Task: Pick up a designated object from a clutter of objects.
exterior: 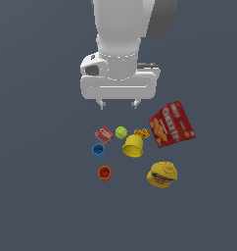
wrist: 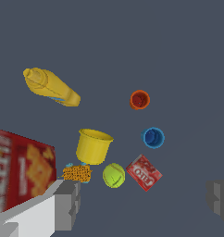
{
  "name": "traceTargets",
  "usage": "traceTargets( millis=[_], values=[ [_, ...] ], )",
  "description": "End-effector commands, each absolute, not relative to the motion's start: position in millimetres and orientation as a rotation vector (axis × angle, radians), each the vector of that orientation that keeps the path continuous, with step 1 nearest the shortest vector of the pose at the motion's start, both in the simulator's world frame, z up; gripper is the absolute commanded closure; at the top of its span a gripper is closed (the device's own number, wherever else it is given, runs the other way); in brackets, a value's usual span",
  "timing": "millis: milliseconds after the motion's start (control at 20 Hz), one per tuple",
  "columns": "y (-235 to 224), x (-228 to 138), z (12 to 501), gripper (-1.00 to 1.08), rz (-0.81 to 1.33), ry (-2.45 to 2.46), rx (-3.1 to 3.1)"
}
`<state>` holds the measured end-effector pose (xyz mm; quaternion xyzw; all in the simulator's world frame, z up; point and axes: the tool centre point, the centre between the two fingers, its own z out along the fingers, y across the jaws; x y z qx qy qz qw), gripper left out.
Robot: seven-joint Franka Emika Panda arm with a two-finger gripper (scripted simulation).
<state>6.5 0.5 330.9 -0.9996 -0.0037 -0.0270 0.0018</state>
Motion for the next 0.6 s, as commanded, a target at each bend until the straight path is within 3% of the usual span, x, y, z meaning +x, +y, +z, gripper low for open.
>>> traceTargets(
  millis=[0, 550],
  values=[
    [0.5, 6.5, 330.9, -0.2, -0.085, -0.012, -3.137],
    [13.6, 6.7, 326.1, -0.2, -0.068, -0.058, -3.148]
  ],
)
